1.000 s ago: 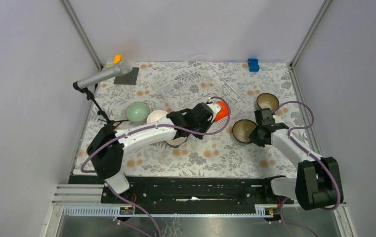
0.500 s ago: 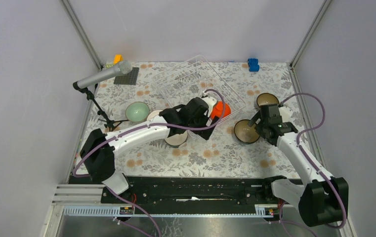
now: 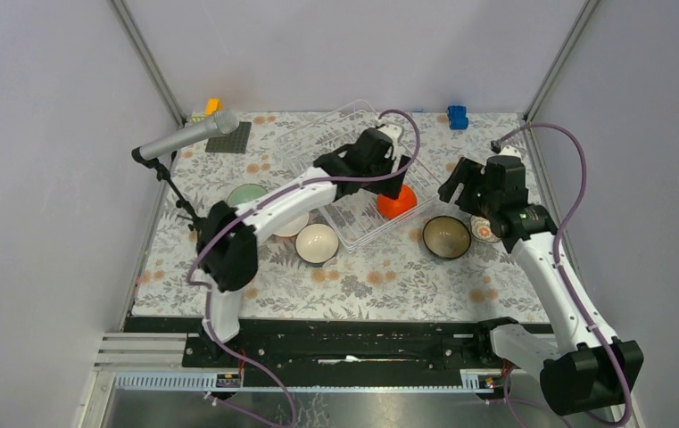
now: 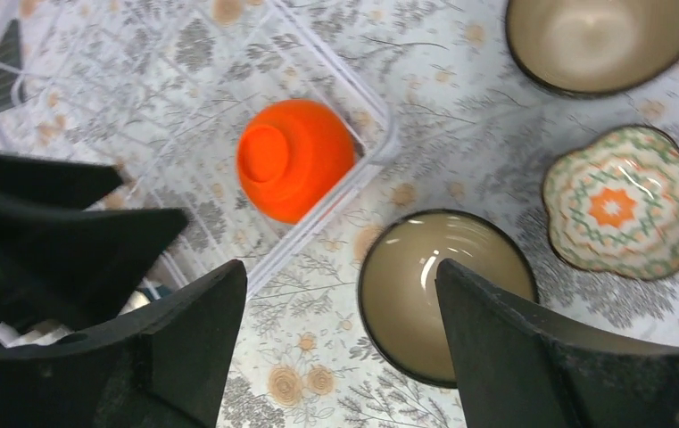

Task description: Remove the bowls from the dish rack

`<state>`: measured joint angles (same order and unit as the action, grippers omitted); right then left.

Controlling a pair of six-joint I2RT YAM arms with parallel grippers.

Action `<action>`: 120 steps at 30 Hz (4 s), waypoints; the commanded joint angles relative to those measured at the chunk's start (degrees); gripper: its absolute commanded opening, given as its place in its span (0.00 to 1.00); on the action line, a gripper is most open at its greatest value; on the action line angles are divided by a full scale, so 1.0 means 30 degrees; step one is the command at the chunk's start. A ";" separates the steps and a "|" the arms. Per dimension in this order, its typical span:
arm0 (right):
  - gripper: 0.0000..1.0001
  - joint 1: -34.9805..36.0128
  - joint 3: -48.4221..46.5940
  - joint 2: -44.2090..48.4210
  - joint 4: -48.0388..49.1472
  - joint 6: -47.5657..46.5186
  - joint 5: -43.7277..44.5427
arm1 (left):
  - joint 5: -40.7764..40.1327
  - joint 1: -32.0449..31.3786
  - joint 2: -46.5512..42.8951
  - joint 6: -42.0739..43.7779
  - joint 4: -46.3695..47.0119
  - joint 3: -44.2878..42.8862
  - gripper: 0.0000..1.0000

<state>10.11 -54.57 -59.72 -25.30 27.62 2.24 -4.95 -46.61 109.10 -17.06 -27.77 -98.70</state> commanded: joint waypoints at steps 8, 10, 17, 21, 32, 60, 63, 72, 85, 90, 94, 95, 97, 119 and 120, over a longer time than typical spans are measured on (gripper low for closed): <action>0.77 0.0021 -0.1675 -0.1657 0.2306 -0.1625 -0.4001 | 0.0030 0.0537 0.4161 -0.0172 0.0912 -0.3380 0.63; 0.76 0.0029 -0.1675 -0.2006 0.2487 -0.1719 -0.3987 | -0.0014 0.0714 0.4514 -0.0166 0.1120 -0.3399 0.59; 0.68 0.0196 -0.2033 -0.3620 0.3270 -0.2207 -0.5171 | 0.0028 0.1438 0.4916 -0.0416 0.1751 -0.2418 0.49; 0.68 0.0885 -0.2834 -0.5227 0.2927 -0.2467 -0.5249 | -0.0168 0.1799 0.4573 -0.0613 0.2027 -0.1504 0.37; 0.66 0.2163 -0.5701 -0.9531 0.1605 -0.3683 -0.3481 | 0.1496 0.2596 0.1152 -0.1641 0.4411 0.2602 0.32; 0.48 0.3398 -0.6275 -1.3549 0.4008 -0.3327 -0.8137 | 0.2556 0.3334 -0.0380 -0.3197 0.5856 0.5883 0.33; 0.48 0.3372 -0.6245 -1.3570 0.4426 -0.3109 -0.9105 | 0.2533 0.3350 -0.1126 -0.3398 0.6597 0.6678 0.33; 0.51 0.2798 -0.6336 -1.1463 0.4032 -0.2686 -0.3877 | 0.4556 0.3366 -0.0341 -0.4288 0.8274 0.6140 0.63; 0.50 0.1831 -0.6523 -1.1934 0.4174 -0.2650 -0.3608 | 0.5160 0.3378 0.3197 -0.4576 0.7689 0.2756 0.72; 0.57 0.1830 -0.6363 -1.1948 0.4735 -0.2821 -0.4348 | 0.4281 0.3438 0.3384 -0.4316 0.7133 0.3027 0.53; 0.69 0.1845 -0.6889 -1.2514 0.4423 -0.3232 -0.5145 | 0.3976 0.3437 0.3128 -0.4137 0.7031 0.3869 0.44; 0.70 0.1845 -0.6937 -1.2607 0.4423 -0.3303 -0.5340 | 0.3959 0.3437 0.2983 -0.4129 0.7037 0.4155 0.42; 0.73 0.1845 -0.7160 -1.2906 0.4279 -0.3448 -0.5813 | 0.3881 0.3437 0.2578 -0.4120 0.7413 0.5028 0.41; 0.98 0.0291 -0.7975 -1.6361 0.4756 -0.2594 -1.0302 | 0.3824 0.3467 0.1764 -0.3901 0.7867 0.6777 0.38; 0.96 0.0292 -0.7985 -1.6435 0.4831 -0.2494 -1.0716 | 0.3844 0.3481 0.1736 -0.3887 0.7797 0.6771 0.38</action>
<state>11.44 -76.86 -107.37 -11.88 18.70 -25.41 8.12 -36.47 114.37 -30.09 -2.96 -79.40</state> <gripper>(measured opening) 0.984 0.383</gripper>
